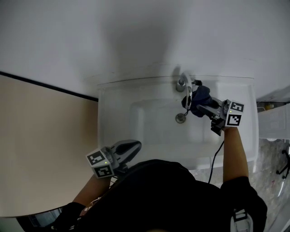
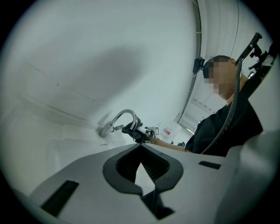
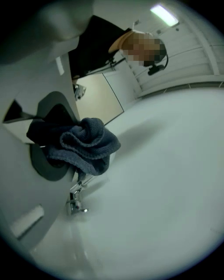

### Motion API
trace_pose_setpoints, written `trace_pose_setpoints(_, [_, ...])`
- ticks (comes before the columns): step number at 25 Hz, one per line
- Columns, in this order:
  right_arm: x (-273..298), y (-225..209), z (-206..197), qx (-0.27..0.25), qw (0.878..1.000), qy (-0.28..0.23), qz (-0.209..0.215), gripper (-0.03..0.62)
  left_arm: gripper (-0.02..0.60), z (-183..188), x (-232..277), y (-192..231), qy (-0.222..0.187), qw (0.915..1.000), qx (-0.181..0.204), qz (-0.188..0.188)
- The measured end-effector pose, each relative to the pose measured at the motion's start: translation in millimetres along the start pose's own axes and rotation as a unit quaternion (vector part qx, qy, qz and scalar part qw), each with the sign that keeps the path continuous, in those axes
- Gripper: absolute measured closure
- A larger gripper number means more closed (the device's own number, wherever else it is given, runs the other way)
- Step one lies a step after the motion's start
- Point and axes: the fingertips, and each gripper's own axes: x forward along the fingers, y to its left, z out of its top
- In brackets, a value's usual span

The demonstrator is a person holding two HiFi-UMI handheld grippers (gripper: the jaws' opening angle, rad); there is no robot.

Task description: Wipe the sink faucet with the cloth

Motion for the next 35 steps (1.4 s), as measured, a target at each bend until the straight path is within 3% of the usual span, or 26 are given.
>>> trace_pose_setpoints(2, [-2, 14, 6, -0.027, 0.998, 0.026, 0.040, 0.520, 0.583, -3, 2, 3, 0.003, 1.0000, -0.002, -0.006])
trace_pose_setpoints(6, [12, 24, 6, -0.060, 0.993, 0.076, 0.066, 0.520, 0.583, -3, 9, -3, 0.012, 0.9998, 0.004, -0.012])
trace_pose_setpoints(14, [36, 38, 10, -0.059, 0.992, 0.073, 0.089, 0.520, 0.583, 0, 28, -19, 0.018, 0.9998, -0.001, -0.005])
trace_pose_setpoints(21, [94, 31, 3, -0.058, 0.997, 0.044, 0.007, 0.517, 0.583, -3, 21, 1, 0.015, 0.9998, -0.006, -0.012])
trace_pose_setpoints(26, [73, 16, -7, -0.004, 0.997, -0.058, -0.043, 0.517, 0.583, -3, 24, 0, 0.020, 0.9997, -0.004, -0.012])
trace_pose_setpoints(28, [48, -17, -32, 0.042, 0.989, -0.080, -0.121, 0.517, 0.583, -3, 21, 1, 0.019, 0.9998, -0.003, -0.008])
trace_pose_setpoints(31, [27, -70, -58, 0.077, 0.963, -0.064, -0.250, 0.517, 0.583, -3, 14, 6, 0.014, 0.9999, -0.010, -0.001])
trace_pose_setpoints(35, [34, -103, -37, 0.085, 0.942, -0.088, -0.312, 0.517, 0.583, -8, 15, 5, 0.018, 0.9997, -0.016, -0.004])
